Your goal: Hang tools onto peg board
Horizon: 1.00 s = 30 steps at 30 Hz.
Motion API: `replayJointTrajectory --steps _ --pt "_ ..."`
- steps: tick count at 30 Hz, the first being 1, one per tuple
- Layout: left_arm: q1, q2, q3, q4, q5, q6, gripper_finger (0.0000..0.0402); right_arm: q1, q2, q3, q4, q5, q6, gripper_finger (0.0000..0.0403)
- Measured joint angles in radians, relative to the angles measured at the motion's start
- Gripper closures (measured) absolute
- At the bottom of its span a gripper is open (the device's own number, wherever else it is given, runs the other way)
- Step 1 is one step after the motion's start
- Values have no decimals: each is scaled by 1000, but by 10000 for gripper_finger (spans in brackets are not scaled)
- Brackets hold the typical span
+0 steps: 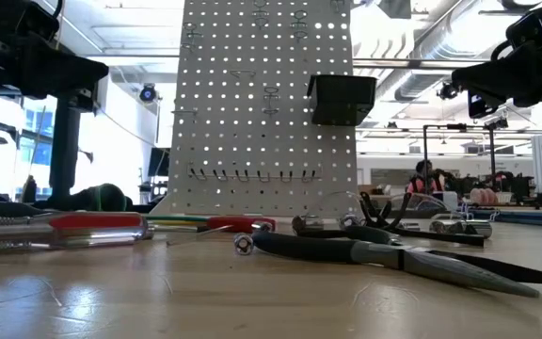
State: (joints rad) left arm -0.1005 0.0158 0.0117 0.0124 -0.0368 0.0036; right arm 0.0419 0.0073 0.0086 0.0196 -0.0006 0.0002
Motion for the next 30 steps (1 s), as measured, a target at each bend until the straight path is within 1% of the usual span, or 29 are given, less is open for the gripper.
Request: replayJointTrajectory --steps 7,9,10,12,14,16,17,18,19,20,21,23,25,28,30 --pt "0 0 0 0 0 0 401 0 0 0 1 0 0 402" --pt "0 0 0 0 0 0 401 -2 1 0 45 11 0 402" --pt "0 0 0 0 0 0 401 -2 1 0 91 19 34 402" --pt "0 0 0 0 0 0 401 -2 0 6 234 25 213 402" --pt "0 0 0 0 0 0 401 -2 1 17 444 66 368 402" --pt "0 0 0 0 0 0 401 -2 -1 22 689 162 473 402" --pt "0 0 0 0 0 0 401 -2 4 23 788 230 524 402" --pt "0 0 0 0 0 0 401 -2 10 25 860 297 566 402" --pt "0 0 0 0 0 0 401 -3 19 36 890 346 593 402" --pt "0 0 0 0 0 0 401 -3 29 62 880 358 605 402" --pt "0 0 0 0 0 0 401 -3 41 98 841 336 606 402" --pt "0 0 0 0 0 0 401 -3 90 193 704 246 600 402" --pt "0 0 0 0 0 0 401 -2 175 298 558 167 568 402" --pt "0 0 0 0 0 0 401 -2 328 454 432 67 457 402" --pt "0 0 0 0 0 0 401 -2 426 545 348 44 357 402"
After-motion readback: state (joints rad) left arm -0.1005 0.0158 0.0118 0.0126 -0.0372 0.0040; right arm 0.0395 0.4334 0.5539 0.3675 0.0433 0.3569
